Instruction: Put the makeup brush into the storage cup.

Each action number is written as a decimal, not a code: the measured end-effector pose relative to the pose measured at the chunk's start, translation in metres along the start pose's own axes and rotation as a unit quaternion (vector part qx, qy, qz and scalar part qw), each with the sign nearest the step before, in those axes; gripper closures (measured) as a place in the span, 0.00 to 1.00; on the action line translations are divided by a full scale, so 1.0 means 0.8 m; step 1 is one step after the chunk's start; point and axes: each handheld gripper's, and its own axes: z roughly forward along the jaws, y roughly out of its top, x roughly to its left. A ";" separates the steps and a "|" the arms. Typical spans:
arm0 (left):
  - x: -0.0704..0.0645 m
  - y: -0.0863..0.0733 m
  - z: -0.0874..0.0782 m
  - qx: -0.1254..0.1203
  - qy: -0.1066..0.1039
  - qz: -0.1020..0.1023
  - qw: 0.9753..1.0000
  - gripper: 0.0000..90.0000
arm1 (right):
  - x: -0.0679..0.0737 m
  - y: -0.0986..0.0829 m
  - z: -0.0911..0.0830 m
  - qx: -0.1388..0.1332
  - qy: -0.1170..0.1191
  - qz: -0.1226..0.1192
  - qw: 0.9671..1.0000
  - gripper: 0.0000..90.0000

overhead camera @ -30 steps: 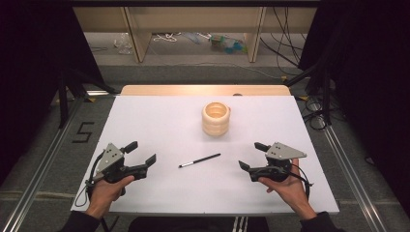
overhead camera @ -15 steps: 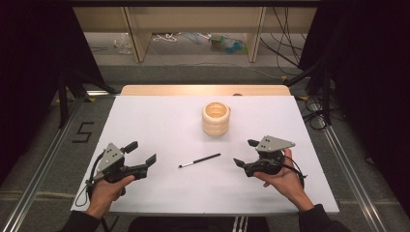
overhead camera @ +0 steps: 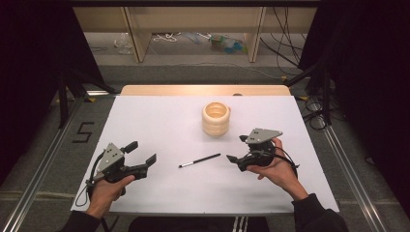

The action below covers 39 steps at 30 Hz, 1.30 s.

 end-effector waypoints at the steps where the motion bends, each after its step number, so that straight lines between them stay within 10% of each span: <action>1: 0.000 0.000 0.000 0.000 0.000 0.000 1.000 0.18 | 0.002 0.004 0.004 0.006 0.006 -0.007 1.000 0.21; 39: -0.001 -0.001 0.002 0.006 -0.001 0.003 1.000 0.18 | 0.019 0.072 0.102 0.106 0.093 -0.096 0.985 0.27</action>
